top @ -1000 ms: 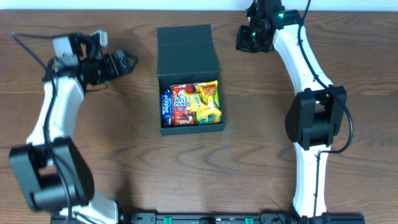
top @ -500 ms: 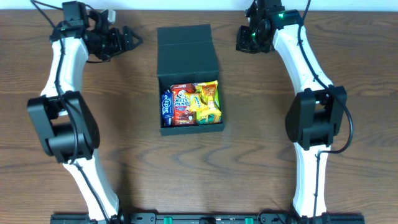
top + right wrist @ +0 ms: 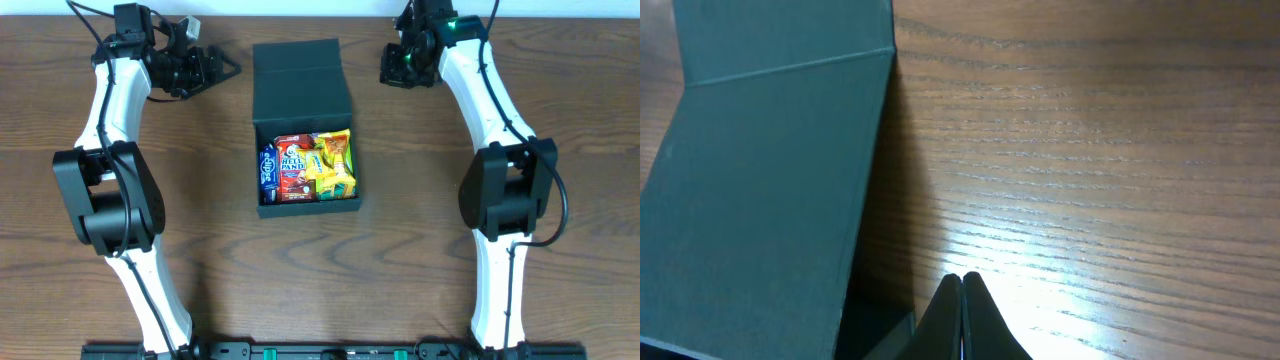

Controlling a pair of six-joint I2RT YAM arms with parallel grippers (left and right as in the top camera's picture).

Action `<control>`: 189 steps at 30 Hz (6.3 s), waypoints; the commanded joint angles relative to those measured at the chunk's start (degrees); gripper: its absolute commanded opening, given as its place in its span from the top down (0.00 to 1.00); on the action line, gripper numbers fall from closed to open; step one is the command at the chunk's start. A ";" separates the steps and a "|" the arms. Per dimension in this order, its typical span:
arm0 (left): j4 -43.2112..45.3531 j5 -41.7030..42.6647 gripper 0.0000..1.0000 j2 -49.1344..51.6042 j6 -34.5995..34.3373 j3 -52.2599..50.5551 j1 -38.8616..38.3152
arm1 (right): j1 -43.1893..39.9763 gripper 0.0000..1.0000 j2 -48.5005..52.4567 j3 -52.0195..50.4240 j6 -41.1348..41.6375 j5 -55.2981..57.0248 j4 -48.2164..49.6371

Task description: Pack container

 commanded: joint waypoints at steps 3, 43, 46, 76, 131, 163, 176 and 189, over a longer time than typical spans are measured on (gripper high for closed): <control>0.00 -3.87 0.70 0.50 1.14 1.40 -0.09 | 0.57 0.98 0.02 0.04 -0.79 -0.44 -0.07; 3.43 -1.49 0.94 11.89 -15.08 0.24 -6.88 | 1.95 0.99 11.91 0.02 4.22 -19.87 5.55; 3.54 -0.55 0.94 11.89 -15.19 0.24 -7.26 | 1.97 0.99 13.51 0.02 5.49 -23.87 6.67; 3.85 11.80 0.94 5.35 -3.69 1.62 -7.32 | -1.55 0.99 11.74 0.04 -12.35 -53.99 14.93; -24.87 0.83 0.94 -11.67 12.94 1.62 -7.32 | -1.42 0.99 -2.45 0.17 -32.83 -29.92 -14.19; -51.47 -6.78 0.94 -59.01 19.58 -2.56 -12.57 | 2.67 0.98 -35.95 -1.01 -36.17 -25.64 -39.28; -54.64 -6.75 0.05 -68.37 18.73 -5.57 -12.57 | 10.19 0.01 -40.19 -1.75 -29.62 -21.14 -39.26; -55.74 -6.75 0.05 -68.35 18.73 -5.57 -12.57 | 10.58 0.01 -40.19 -1.75 -29.68 -20.90 -39.26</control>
